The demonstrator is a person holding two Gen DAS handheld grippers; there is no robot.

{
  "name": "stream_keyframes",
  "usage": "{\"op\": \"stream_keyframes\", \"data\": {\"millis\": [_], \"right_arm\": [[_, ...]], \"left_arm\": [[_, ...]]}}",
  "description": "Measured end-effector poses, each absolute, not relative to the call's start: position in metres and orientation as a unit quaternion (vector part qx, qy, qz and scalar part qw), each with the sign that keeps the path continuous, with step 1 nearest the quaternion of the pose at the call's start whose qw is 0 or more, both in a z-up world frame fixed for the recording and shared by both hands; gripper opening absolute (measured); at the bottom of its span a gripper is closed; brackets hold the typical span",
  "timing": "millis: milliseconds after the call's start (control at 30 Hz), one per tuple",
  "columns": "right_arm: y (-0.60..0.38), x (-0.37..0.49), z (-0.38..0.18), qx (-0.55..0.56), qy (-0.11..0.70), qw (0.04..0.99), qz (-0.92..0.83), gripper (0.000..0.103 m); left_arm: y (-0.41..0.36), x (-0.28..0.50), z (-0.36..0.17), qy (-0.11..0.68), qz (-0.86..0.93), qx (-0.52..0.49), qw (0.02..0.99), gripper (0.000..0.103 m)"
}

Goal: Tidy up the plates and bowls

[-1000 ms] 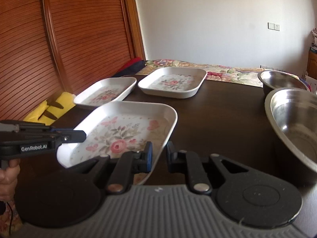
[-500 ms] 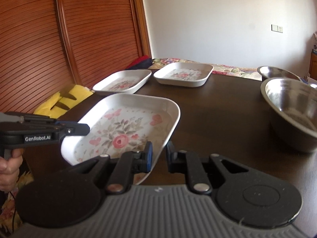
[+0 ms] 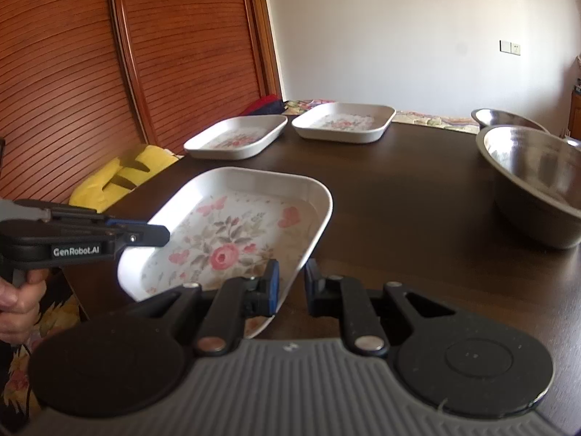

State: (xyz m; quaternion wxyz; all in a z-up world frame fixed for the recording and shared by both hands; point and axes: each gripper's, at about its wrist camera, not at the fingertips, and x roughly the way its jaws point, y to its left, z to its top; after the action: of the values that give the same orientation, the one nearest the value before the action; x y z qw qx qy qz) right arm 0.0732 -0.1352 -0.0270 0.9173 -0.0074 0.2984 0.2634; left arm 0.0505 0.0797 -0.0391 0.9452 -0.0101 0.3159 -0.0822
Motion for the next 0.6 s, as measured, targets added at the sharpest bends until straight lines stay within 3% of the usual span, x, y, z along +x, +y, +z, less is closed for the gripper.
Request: {"op": "stream_keyframes", "data": {"millis": [600], "right_arm": [[-0.1372,0.0723,-0.0338,0.005,0.304,0.915,0.266,0.020]], "left_arm": [[0.0795,0.0515,-0.0467,0.321,-0.084,-0.014,0.943,0.011]]}}
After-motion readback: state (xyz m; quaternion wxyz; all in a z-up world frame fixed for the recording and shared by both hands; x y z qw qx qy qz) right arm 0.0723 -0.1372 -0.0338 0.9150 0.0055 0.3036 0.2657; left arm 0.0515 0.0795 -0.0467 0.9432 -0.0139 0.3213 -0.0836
